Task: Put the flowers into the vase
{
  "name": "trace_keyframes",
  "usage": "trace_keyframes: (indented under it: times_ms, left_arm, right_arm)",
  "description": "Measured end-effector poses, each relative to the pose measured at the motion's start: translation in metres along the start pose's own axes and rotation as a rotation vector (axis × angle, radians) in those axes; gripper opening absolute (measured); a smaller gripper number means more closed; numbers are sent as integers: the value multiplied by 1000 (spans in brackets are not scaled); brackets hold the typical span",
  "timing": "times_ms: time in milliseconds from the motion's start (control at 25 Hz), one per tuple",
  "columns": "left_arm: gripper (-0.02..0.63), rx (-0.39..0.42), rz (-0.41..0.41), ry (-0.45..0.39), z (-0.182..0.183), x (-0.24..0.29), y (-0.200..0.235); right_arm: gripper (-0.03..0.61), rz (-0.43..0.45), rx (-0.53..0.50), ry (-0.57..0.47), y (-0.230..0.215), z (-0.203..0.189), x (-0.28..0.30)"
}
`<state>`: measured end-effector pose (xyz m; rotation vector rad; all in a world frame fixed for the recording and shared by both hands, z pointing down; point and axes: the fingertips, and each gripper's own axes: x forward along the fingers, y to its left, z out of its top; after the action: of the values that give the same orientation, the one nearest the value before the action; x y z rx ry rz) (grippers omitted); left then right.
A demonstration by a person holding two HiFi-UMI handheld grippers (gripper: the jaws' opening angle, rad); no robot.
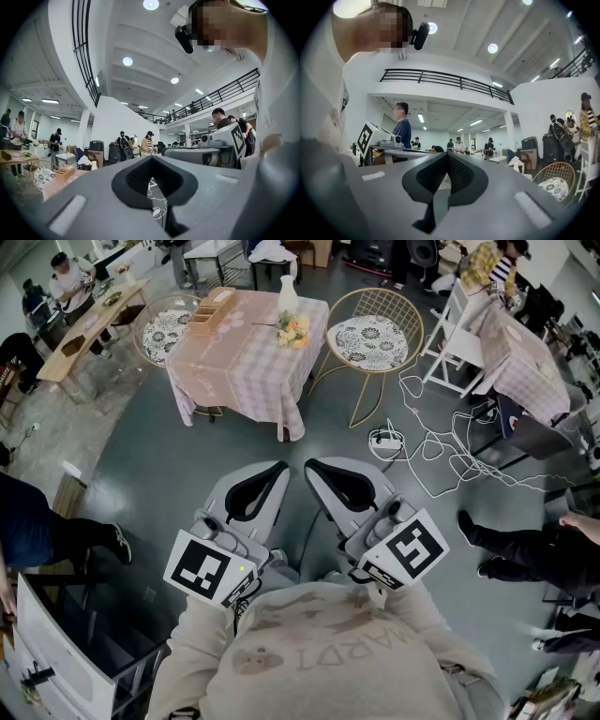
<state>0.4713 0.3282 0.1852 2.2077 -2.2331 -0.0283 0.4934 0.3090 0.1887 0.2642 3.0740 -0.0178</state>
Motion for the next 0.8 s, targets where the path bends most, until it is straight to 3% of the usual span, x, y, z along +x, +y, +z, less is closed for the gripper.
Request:
trace_keyframes:
  times_ms: [800]
  left_arm:
    - [0,4,-19,13,-5,15,24]
  right_arm:
    - [26,-10,18,3,-15,-7,21]
